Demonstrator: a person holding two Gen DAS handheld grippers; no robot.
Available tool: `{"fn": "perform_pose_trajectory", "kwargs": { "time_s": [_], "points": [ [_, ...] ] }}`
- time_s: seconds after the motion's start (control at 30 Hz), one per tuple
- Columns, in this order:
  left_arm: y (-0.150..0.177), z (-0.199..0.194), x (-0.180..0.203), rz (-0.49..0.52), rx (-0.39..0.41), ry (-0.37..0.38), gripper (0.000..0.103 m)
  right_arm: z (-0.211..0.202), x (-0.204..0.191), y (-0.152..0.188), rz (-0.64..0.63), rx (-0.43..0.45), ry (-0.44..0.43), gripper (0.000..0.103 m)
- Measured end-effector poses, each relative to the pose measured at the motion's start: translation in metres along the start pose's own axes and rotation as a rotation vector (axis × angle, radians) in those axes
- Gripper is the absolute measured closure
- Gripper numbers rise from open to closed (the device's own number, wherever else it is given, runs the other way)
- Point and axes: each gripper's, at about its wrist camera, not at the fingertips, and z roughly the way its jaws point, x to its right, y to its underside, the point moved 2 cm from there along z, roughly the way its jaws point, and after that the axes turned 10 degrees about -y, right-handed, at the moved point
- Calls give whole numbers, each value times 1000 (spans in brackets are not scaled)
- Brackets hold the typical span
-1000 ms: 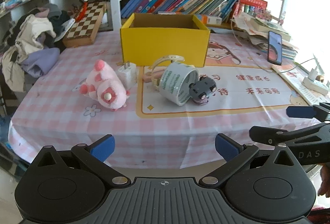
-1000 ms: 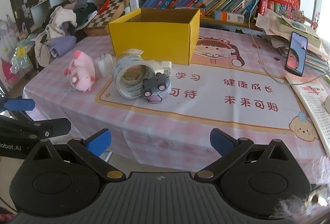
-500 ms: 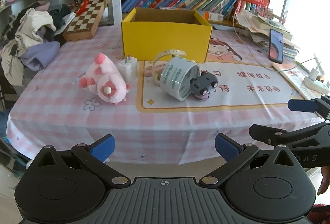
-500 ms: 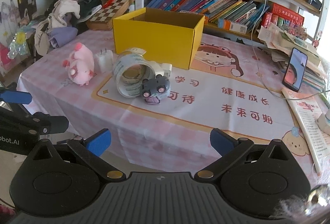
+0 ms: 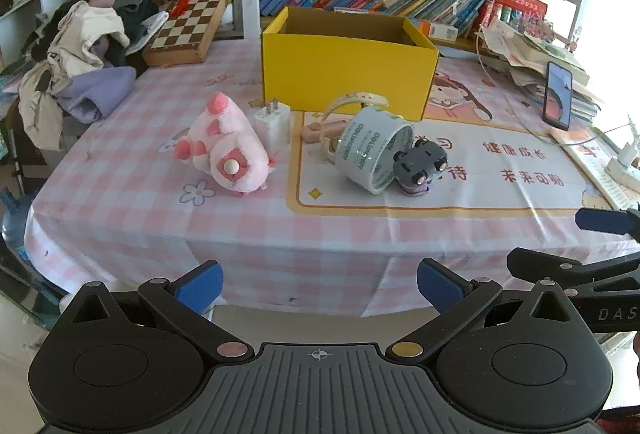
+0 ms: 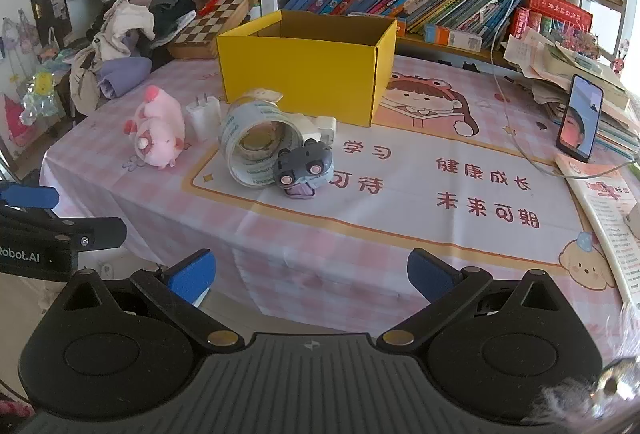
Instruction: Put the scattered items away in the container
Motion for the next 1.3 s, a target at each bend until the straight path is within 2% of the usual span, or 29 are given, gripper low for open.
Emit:
{"fn": "perform_pose_trajectory", "kwargs": {
  "time_s": [0.5,0.87,1.07,1.17,1.3],
  "points": [
    [-15,12,3,14,25,43,0,3,12,-11,45,36,-12,1],
    [-33,41,-18,-11,17,47,0,37,9,-29,48,5,-34,2],
    [-53,75,-46,-58,-1,-6,0,65,12,-44,71,-30,-25,2],
    [-59,97,-62,-88,-48,-44,0,80,16,-49,95,-57,-5,7],
    [-70,116,-76,-114,-71,-57,0,98,18,-57,107,-61,12,7]
  ]
}}
